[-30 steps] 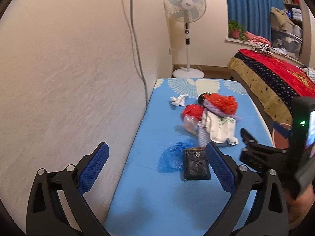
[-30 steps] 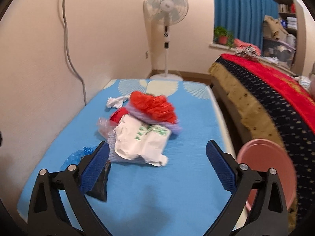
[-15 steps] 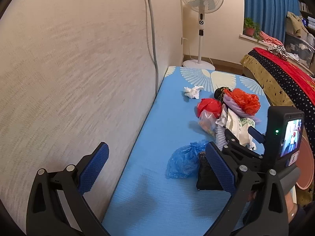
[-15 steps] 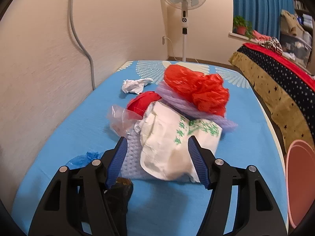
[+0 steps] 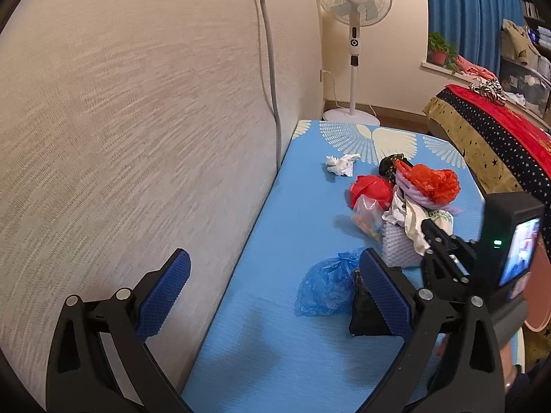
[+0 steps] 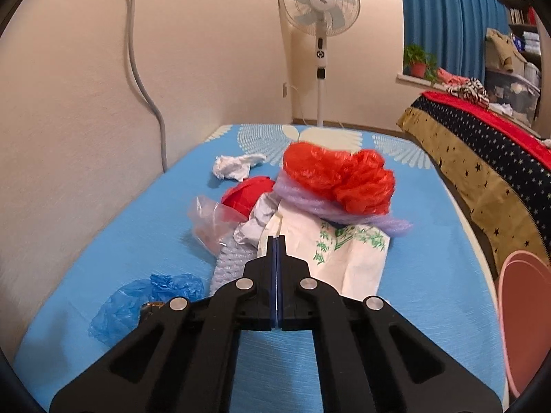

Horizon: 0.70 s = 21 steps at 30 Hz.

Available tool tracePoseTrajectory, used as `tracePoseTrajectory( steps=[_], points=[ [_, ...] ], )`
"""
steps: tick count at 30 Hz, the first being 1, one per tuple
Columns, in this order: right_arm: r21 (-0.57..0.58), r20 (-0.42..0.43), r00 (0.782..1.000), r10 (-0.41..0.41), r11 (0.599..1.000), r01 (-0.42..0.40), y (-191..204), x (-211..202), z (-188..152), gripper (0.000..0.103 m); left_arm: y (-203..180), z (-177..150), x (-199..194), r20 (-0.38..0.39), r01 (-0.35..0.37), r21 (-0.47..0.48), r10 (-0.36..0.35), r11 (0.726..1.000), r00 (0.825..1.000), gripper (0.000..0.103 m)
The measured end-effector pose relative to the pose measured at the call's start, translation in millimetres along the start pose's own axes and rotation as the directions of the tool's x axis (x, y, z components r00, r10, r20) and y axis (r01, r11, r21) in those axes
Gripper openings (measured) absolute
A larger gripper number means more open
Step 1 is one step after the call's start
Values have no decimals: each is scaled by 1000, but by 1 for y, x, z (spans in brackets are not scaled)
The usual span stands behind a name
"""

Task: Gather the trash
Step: 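Grasp the white paper cup with the right tool while the left grasps the red bag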

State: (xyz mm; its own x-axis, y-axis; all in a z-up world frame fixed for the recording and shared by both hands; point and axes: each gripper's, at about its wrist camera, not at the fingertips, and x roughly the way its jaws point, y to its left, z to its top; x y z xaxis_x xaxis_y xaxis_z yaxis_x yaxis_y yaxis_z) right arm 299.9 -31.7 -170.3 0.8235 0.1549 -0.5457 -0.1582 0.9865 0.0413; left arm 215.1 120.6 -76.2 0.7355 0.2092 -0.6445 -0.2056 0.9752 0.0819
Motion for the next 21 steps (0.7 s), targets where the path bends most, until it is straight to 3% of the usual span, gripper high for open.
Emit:
tracePoseTrajectory(
  steps=[7, 9, 10, 12, 21],
  points=[
    [-23, 72, 997, 24, 999, -22, -8, -49, 22, 0, 0, 2, -9, 61, -2, -18, 3, 1000, 998, 95],
    [-6, 57, 998, 28, 1000, -27, -14, -50, 24, 9, 1, 2, -13, 73, 11, -35, -9, 999, 997, 95],
    [1, 28, 999, 21, 1000, -21, -17, -47, 25, 15, 1, 1, -15, 77, 12, -39, -9, 999, 997, 95],
    [24, -2, 1000, 18, 1000, -18, -21, -41, 22, 54, 4, 0, -18, 79, 10, -40, -6, 999, 997, 95],
    [16, -86, 996, -2, 1000, 3, -10, 2, 3, 56, 5, -1, -16, 80, 30, -34, -28, 999, 996, 95]
  ],
)
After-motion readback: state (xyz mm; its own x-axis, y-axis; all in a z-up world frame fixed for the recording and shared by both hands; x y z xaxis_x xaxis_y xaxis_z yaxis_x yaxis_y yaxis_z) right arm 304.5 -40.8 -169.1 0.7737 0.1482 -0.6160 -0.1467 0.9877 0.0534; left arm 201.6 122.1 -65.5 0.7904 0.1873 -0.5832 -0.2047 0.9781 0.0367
